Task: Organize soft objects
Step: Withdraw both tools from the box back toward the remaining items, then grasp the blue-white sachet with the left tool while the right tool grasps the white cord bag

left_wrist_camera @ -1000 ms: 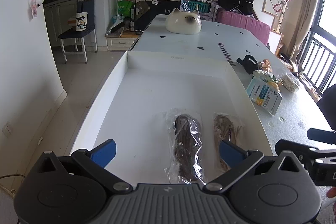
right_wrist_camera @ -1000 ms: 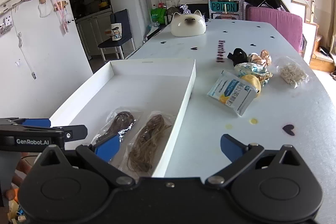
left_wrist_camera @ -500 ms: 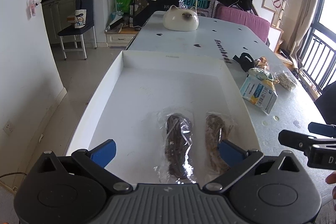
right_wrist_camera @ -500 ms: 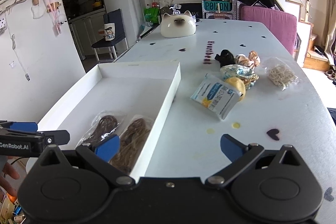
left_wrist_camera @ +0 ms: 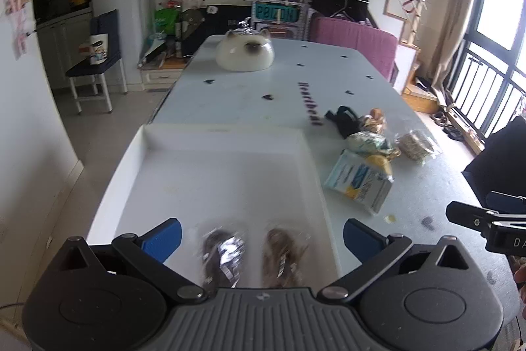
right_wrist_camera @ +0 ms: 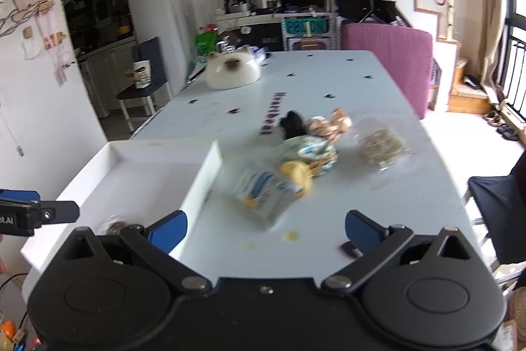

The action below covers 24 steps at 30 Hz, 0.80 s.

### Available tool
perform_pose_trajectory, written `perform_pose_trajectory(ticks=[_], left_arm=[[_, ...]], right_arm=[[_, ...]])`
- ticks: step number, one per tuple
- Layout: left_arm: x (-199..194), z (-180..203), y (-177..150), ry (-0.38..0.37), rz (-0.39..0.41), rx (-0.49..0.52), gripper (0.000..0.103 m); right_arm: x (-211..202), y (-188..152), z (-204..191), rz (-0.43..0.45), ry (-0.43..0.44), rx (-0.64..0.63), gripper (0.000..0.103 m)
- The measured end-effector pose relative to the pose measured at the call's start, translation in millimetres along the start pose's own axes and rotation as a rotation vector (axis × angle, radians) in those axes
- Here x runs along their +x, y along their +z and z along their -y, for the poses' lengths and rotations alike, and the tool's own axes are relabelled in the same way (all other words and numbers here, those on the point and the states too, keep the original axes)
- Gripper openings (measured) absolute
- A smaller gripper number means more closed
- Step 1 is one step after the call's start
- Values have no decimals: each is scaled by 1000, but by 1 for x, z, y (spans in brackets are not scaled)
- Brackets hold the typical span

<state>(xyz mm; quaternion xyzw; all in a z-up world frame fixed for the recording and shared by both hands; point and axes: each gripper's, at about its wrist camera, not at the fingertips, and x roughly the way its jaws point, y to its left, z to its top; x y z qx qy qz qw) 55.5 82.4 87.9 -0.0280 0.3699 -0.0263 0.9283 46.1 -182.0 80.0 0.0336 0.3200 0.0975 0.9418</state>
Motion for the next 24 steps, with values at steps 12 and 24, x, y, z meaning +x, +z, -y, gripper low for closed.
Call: perform_pose_trajectory(ticks=[12, 24], left_arm=[[40, 67, 28, -138, -29, 120, 103], [100, 117, 36, -306, -72, 291, 103]], right_arm=[[4, 29, 63, 18, -90, 2, 103], [42, 61, 121, 21, -122, -11, 103]])
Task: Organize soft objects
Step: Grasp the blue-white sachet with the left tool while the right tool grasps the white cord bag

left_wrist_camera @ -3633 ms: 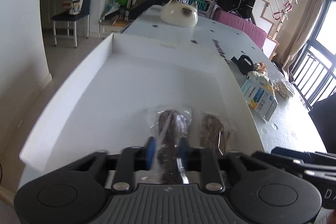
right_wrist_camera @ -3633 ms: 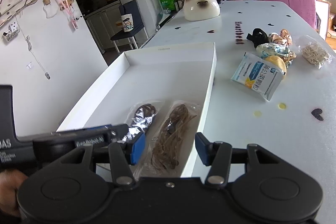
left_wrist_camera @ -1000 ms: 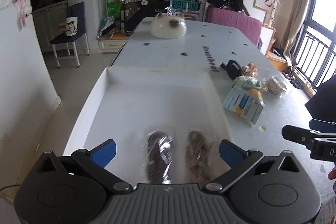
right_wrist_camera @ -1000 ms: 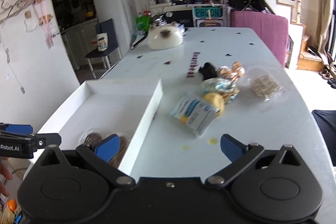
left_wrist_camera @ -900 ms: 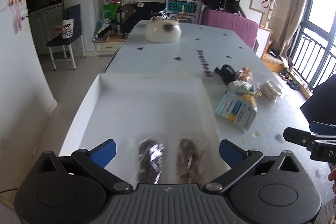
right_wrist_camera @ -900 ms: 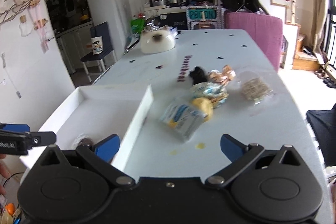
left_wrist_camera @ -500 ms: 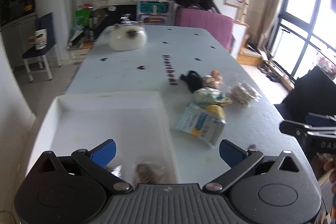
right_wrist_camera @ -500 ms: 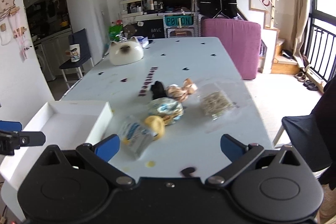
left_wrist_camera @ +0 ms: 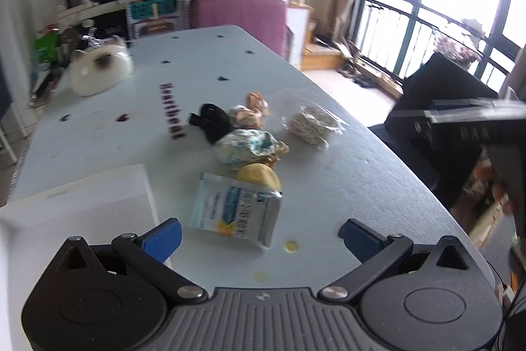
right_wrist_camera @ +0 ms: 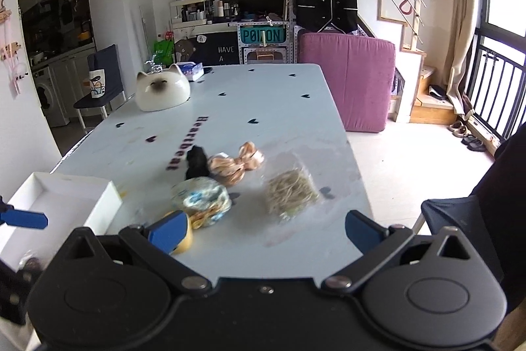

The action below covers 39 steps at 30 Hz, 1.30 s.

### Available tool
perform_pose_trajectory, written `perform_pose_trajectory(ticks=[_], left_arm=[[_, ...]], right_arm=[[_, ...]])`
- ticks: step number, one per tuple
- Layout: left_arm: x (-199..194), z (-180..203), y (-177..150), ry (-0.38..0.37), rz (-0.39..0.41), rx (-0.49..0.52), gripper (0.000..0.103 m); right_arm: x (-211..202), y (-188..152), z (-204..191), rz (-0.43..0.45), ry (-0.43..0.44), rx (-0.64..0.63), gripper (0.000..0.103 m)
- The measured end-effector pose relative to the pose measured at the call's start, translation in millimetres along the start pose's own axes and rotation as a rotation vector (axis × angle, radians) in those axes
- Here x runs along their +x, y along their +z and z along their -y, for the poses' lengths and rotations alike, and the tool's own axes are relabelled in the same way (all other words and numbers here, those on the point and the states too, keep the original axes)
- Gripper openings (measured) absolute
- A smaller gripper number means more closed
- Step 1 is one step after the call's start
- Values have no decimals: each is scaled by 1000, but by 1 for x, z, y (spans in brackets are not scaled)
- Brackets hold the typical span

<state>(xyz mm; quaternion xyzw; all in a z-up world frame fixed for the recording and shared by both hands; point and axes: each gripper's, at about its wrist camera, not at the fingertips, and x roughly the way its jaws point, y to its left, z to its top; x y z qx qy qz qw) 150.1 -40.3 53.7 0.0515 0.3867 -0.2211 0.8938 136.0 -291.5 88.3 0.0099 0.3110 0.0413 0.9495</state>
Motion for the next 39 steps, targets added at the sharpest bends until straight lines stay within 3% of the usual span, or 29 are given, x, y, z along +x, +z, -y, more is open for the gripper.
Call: perform_pose_trajectory(ticks=[8, 14, 17, 24, 31, 32, 34, 36, 39], left_arm=[[51, -5, 7, -40, -34, 97, 103], [83, -18, 9, -35, -77, 105, 103], [98, -20, 7, 9, -95, 124, 103], [114, -21, 6, 30, -106, 179, 103], [122, -22, 5, 28, -96, 201, 103], [123, -23, 6, 23, -88, 200, 103], [124, -24, 6, 9, -79, 191, 100], [124, -25, 7, -12, -76, 181, 96], [124, -23, 7, -13, -76, 183, 94]], right_arm=[[62, 29, 29, -15, 1, -136, 103], [114, 36, 40, -72, 71, -161, 103], [138, 36, 36, -95, 85, -181, 103], [190, 35, 30, -178, 127, -257, 103], [227, 33, 30, -260, 116, -281, 103], [230, 32, 30, -270, 111, -275, 102], [232, 29, 29, -284, 101, -267, 88], [232, 25, 29, -298, 116, -255, 81], [225, 20, 27, -281, 98, -233, 77]])
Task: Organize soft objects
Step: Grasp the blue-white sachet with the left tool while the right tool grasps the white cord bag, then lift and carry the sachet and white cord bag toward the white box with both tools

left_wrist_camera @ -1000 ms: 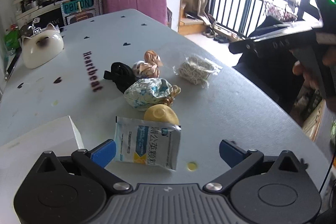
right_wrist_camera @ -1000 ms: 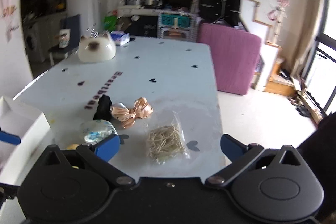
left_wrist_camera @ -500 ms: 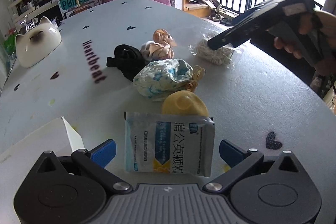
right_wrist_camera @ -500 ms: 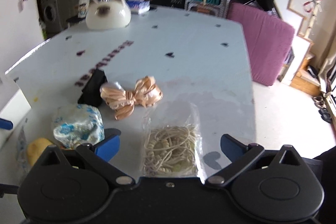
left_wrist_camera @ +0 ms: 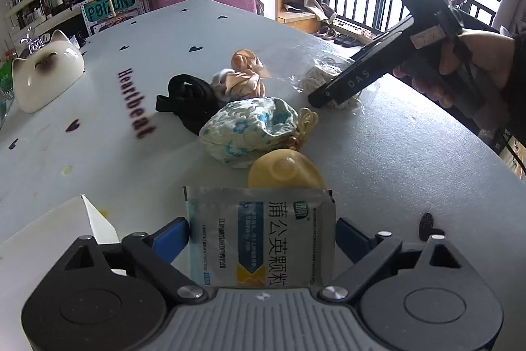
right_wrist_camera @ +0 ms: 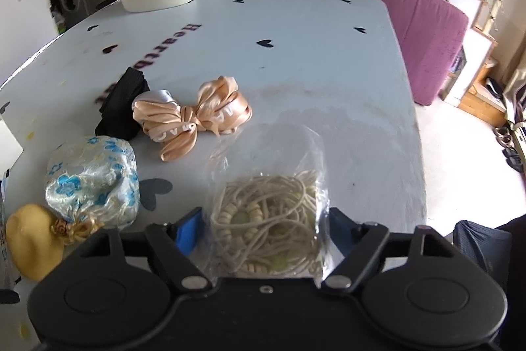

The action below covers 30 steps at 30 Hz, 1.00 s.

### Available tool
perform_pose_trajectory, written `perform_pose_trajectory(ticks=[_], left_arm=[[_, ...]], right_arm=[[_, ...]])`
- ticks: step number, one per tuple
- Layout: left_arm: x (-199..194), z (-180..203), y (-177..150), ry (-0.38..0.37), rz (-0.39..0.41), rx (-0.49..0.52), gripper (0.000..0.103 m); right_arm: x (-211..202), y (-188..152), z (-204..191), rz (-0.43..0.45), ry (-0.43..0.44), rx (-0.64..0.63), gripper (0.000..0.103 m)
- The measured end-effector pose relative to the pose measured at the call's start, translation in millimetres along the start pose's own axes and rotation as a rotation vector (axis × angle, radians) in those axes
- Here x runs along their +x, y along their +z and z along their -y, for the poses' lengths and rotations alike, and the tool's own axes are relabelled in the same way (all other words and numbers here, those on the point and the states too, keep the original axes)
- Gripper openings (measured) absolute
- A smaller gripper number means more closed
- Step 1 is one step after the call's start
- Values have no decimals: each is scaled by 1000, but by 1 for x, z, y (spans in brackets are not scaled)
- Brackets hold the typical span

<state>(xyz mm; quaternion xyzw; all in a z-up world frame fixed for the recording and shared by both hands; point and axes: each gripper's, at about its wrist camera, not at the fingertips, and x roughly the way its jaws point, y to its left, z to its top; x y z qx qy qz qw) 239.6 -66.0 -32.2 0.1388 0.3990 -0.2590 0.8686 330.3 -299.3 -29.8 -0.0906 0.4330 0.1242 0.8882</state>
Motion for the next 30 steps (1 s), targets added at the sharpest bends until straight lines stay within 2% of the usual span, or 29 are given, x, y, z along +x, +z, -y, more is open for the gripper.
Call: perform_pose_trajectory(ticks=[10, 15, 18, 30], left_arm=[[-5, 5, -6, 15, 1, -33, 90], [-14, 4, -10, 8, 13, -72, 85], [-20, 1, -13, 5, 21, -110, 73], [-37, -4, -27, 9, 19, -242, 70]], right_arm=[[-29, -30, -19, 35, -16, 99, 63], [-48, -47, -30, 38, -16, 135, 60], [-58, -58, -37, 37, -21, 154, 60], [-96, -92, -58, 65, -21, 254, 59]])
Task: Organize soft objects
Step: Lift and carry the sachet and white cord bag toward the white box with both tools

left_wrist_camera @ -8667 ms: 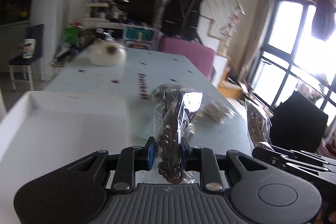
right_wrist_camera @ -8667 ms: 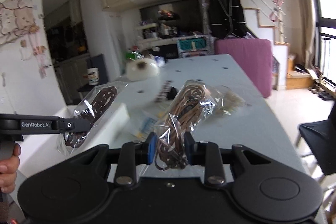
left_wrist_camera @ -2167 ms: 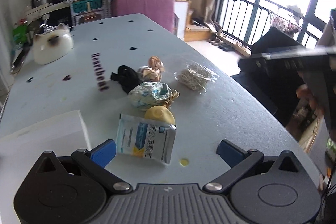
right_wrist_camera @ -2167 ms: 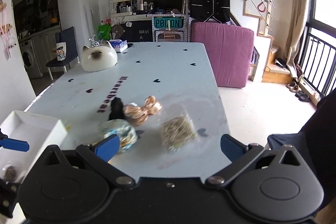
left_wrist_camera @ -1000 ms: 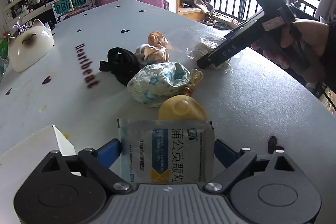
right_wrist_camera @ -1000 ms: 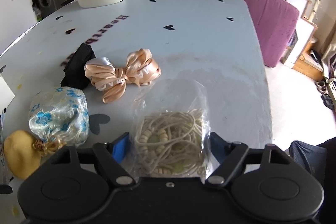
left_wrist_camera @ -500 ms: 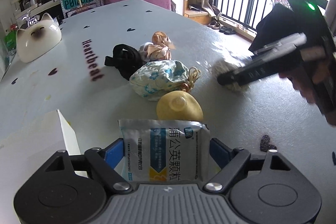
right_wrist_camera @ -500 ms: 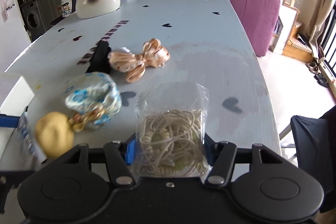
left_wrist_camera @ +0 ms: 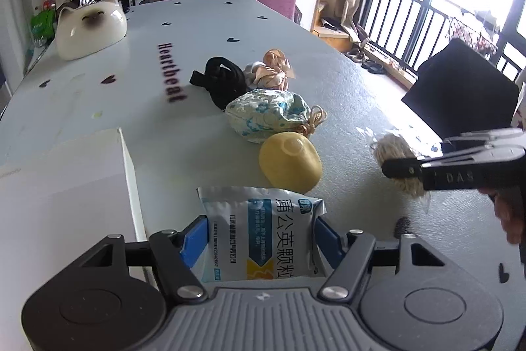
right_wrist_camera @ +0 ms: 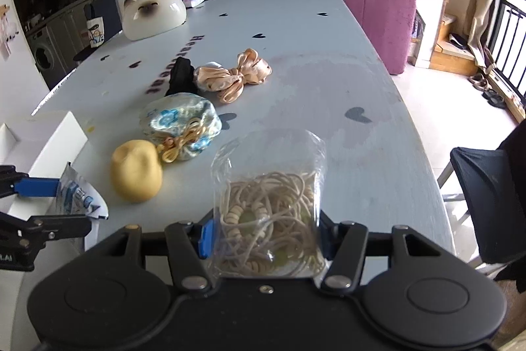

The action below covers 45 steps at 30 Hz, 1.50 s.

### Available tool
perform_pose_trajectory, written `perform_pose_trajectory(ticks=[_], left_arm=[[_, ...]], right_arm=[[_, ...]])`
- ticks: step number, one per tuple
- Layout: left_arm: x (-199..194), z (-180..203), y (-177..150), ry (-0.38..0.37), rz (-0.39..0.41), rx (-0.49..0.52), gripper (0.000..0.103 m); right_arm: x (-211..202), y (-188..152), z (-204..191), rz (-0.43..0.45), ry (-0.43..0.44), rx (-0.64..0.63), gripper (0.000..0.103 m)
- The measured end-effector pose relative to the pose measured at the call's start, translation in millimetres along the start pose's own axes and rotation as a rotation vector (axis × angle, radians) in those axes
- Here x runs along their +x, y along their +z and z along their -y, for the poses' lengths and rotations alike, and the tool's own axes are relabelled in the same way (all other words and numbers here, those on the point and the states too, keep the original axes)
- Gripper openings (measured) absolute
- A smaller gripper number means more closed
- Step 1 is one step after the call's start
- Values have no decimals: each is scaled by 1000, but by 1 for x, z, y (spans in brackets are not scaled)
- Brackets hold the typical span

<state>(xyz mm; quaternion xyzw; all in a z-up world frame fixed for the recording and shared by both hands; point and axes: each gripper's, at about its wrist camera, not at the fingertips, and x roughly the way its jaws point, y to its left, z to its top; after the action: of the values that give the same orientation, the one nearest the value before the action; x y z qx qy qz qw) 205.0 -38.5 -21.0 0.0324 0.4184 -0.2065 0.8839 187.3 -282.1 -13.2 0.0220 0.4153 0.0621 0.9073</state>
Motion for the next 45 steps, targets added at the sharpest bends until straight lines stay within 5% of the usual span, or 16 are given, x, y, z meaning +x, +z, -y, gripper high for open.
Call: perform_pose_trajectory(ticks=[8, 23, 35, 45], left_arm=[[-19, 3, -9, -23, -1, -51, 70], [-87, -2, -11, -14, 119, -112, 70], [-136, -56, -11, 81, 202, -163, 70], [-152, -119, -15, 156, 197, -246, 70]], right_arm=[[-26, -17, -12, 22, 8, 52, 59], [-82, -25, -43, 109, 2, 92, 59], [-92, -5, -97, 150, 117, 55, 59], [-74, 19, -157, 139, 198, 58, 59]])
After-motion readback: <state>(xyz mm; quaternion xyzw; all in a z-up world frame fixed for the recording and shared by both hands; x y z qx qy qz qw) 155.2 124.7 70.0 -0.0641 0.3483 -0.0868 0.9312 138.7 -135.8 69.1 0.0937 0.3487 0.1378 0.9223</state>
